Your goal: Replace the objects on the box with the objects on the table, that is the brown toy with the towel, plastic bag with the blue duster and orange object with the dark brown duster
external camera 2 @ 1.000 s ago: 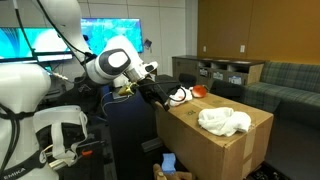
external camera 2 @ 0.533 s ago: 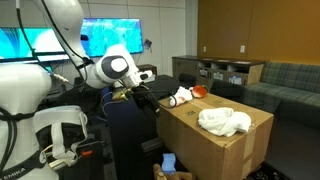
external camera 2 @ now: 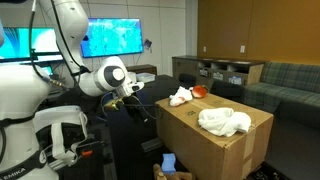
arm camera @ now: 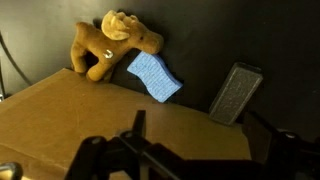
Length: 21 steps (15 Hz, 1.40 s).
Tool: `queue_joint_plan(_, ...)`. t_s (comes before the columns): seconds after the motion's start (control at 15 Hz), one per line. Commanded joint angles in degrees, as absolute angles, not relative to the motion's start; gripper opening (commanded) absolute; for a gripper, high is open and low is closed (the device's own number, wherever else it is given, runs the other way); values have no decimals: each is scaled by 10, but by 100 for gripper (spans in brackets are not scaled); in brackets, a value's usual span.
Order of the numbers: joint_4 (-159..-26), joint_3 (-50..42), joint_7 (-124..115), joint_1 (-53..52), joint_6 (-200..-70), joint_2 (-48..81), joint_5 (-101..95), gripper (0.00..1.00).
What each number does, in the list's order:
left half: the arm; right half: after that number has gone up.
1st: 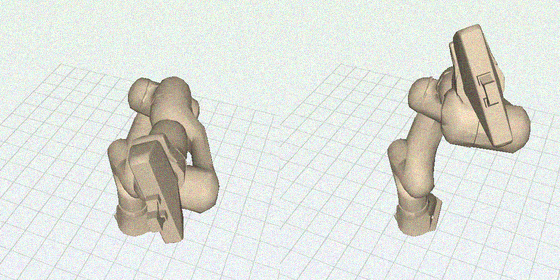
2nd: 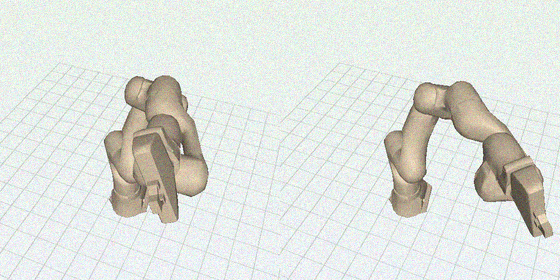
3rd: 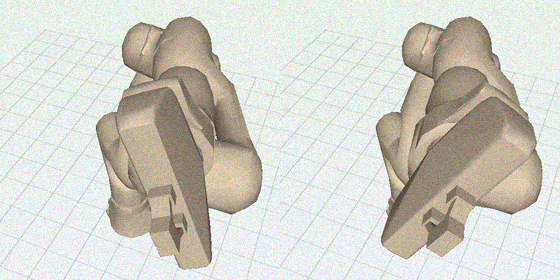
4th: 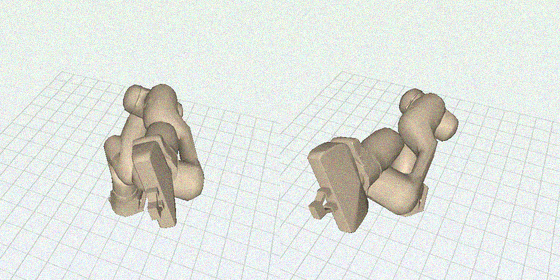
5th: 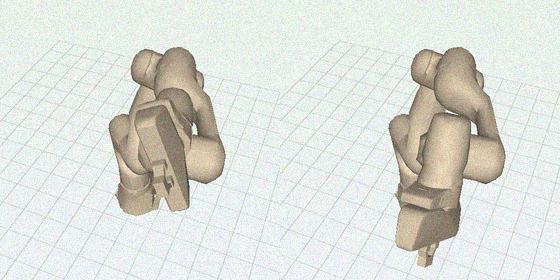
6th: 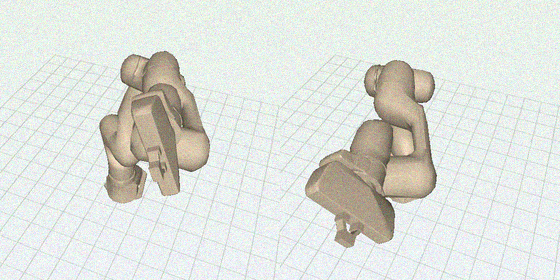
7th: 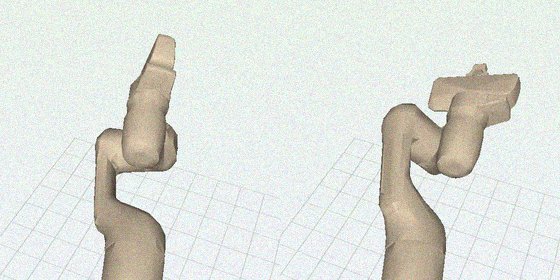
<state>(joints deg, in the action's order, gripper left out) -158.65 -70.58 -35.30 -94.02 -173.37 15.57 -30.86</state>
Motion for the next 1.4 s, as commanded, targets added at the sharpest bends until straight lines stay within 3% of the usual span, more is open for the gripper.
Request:
queue_joint_plan(0.0, -1586, -570, -371, -789, -1781, 153, -336, 100)
queue_joint_plan(0.4, -1587, -350, -361, -529, -1907, 229, -343, 100)
queue_joint_plan(1.0, -1541, -311, -338, -416, -2046, 361, -363, 100)
queue_joint_plan(1.33, -1498, -309, -328, -439, -2064, 403, -341, 100)
